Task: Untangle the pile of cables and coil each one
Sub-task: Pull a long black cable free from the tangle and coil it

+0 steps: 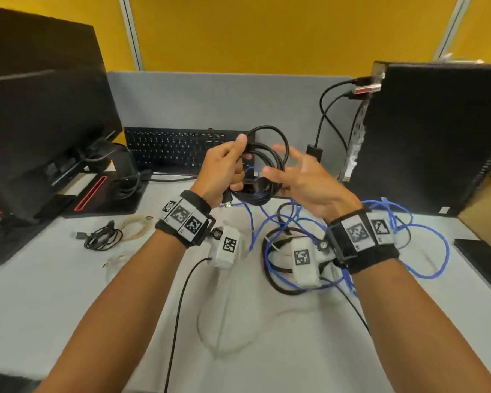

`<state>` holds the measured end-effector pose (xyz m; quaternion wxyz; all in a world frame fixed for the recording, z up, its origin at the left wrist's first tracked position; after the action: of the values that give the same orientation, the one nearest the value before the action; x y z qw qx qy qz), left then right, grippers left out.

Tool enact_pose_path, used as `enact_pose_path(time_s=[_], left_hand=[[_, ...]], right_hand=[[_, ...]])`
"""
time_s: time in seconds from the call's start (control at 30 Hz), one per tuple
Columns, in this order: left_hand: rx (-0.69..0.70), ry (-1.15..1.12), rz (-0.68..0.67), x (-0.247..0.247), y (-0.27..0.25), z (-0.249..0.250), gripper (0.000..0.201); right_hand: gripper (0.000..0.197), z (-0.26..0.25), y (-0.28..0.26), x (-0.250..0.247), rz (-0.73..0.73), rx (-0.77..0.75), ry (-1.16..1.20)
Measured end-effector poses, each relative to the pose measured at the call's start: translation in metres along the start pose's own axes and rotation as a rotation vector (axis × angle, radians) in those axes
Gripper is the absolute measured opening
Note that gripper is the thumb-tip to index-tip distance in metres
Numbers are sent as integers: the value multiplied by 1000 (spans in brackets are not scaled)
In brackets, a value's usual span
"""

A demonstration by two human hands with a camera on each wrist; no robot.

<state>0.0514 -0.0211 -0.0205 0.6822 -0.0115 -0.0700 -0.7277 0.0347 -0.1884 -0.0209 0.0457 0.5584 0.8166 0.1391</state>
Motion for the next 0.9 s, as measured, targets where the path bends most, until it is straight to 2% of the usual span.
enact_pose_path(time_s=[0.07, 0.17, 0.3, 0.37, 0.5, 0.6, 0.73, 0.8, 0.9], left_hand=[[51, 48, 32, -5, 13, -1, 38], [98, 78, 54, -9, 29, -8, 40], [147, 117, 91, -22, 52, 0, 27], [201, 155, 122, -27, 61, 6, 23], [266, 105, 259, -38, 68, 8, 27], [287, -73, 424, -65, 68, 10, 22], [199, -408, 561, -93, 61, 9, 28], [116, -594, 560, -93, 60, 8, 42], [9, -896, 413, -80, 62, 5, 47]], right_hand=[[69, 7, 11, 6, 24, -2, -16], [61, 19, 32, 6, 121, 6, -273], [45, 19, 52, 5, 76, -60, -565], [39, 18, 58, 3, 58, -87, -636], [27, 10, 68, -3, 156, -136, -705], [5, 6, 67, -2, 146, -182, -689], [13, 0, 66, -5, 71, -198, -624], [16, -1, 68, -5, 100, -220, -584], [18, 4, 69, 1, 169, -266, -515]])
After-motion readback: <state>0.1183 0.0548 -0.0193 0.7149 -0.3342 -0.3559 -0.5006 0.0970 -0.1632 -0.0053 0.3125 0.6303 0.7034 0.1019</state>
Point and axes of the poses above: each hand's wrist, its own y-axis towards the middle knuckle, its own x-axis out of the palm, z = x × y, the point moved 4 cm from there along y, towards the middle knuckle, and after that the axes turned 11 degrees about -x, right-handed, at the moved point
